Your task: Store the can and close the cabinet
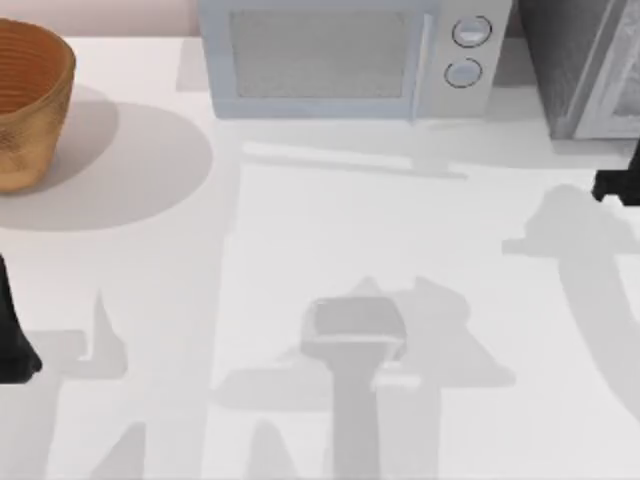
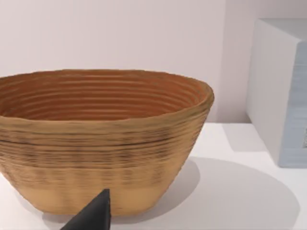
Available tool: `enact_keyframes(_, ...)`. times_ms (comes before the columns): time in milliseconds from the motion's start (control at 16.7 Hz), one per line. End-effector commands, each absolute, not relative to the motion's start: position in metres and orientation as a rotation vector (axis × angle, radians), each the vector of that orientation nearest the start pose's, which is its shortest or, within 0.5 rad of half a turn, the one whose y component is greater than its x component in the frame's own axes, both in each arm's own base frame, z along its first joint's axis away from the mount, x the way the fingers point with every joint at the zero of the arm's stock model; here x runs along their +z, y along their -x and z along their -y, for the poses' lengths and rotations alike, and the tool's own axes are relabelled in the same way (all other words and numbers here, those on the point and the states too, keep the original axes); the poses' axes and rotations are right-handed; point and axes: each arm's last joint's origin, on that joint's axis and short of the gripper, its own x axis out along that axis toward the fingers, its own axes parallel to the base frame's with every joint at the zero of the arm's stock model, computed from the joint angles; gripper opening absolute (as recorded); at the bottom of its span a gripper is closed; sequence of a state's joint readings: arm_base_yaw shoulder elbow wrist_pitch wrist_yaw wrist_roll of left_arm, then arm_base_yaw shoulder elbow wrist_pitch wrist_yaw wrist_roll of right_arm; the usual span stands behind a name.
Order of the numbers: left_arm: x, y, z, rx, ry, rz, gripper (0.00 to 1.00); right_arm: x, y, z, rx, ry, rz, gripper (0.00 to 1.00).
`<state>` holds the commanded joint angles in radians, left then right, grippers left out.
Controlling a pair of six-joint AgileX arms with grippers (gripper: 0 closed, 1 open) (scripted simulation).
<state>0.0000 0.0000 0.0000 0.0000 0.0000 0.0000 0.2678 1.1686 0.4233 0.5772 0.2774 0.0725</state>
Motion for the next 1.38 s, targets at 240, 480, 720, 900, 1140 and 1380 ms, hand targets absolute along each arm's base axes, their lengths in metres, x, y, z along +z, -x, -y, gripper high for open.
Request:
enact_keyframes(240, 0.160, -0.106, 0.001, 0.000, 0.000, 0.000, 1.00, 0.211, -0.194, -0.034, -0.007, -0.018, -0.123, 0.00)
enact_keyframes(480, 0.160, -0.106, 0.001, 0.000, 0.000, 0.000, 1.00, 0.203, -0.155, -0.016, -0.006, -0.016, -0.092, 0.00)
enact_keyframes(720, 0.160, -0.106, 0.001, 0.000, 0.000, 0.000, 1.00, 0.184, -0.125, -0.005, -0.003, -0.010, -0.056, 0.00)
enact_keyframes(900, 0.160, -0.106, 0.001, 0.000, 0.000, 0.000, 1.00, 0.171, -0.113, -0.001, -0.001, -0.005, -0.029, 0.00)
enact_keyframes(1140, 0.160, -0.106, 0.001, 0.000, 0.000, 0.000, 1.00, 0.161, -0.106, 0.001, 0.000, 0.000, -0.002, 0.00)
enact_keyframes(1380, 0.160, -0.106, 0.001, 0.000, 0.000, 0.000, 1.00, 0.160, -0.106, 0.001, 0.000, 0.000, 0.000, 0.00)
